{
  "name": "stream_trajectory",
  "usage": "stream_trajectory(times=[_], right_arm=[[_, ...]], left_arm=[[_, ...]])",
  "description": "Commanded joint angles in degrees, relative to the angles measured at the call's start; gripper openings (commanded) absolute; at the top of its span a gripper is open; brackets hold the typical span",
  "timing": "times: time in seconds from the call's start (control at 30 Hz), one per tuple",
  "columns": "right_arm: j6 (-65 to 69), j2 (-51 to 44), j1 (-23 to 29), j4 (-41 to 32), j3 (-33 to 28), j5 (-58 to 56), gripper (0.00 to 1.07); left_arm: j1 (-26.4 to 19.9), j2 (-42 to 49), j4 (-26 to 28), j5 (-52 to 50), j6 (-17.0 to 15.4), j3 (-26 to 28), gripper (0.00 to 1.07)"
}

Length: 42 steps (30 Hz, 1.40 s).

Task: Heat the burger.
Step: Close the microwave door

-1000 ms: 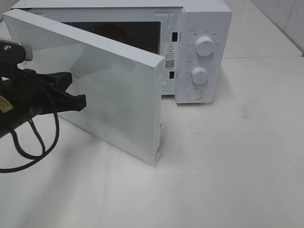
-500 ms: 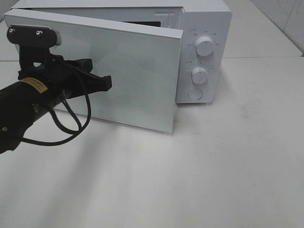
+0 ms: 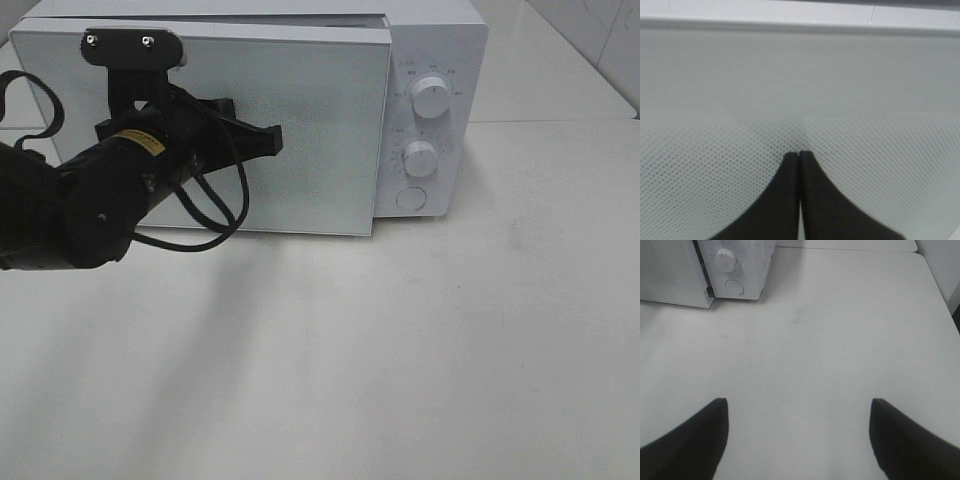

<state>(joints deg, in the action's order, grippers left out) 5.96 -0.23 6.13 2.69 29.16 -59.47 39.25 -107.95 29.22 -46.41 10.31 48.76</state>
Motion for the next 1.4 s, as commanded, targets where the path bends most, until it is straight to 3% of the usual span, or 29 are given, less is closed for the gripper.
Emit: stream_trajectory(times=[0.03, 0.23, 0.43, 0.7, 0.87, 1.27, 1.4], right_arm=[[-0.23, -1.49, -0.23, -0.11, -0.11, 0.06, 0.75], [-0.23, -1.49, -0.23, -0.11, -0.11, 0.06, 0.75], [-0.11, -1.49, -0.23, -0.11, -0.11, 0.06, 0.75], [-0.11, -1.49, -0.23, -0.11, -0.11, 0.06, 0.75], [-0.11, -1.49, -0.23, -0.11, -0.11, 0.06, 0.75], [-0.11, -1.49, -0.23, -0.11, -0.11, 0.06, 0.75], [-0.11, -1.49, -0.23, -0.11, -0.11, 0.06, 0.75]], left_arm=[[0.23, -0.8, 0.52, 0.8, 0.23, 2.23, 0.0], [0.23, -2.64, 0.69, 1.72, 0.4, 5.67, 0.0], [0.23, -5.44, 2.81, 4.18, 4.98, 10.66, 0.0], [-0.29, -7.22, 3.44, 5.61, 5.33, 15.18, 0.0], [-0.29, -7.56, 3.44, 5.96, 7.62, 15.3, 0.0], [-2.29, -8.65, 3.21, 6.02, 7.62, 17.93, 0.0], [-1.83, -8.25, 2.81, 10.31, 7.62, 17.53, 0.0]])
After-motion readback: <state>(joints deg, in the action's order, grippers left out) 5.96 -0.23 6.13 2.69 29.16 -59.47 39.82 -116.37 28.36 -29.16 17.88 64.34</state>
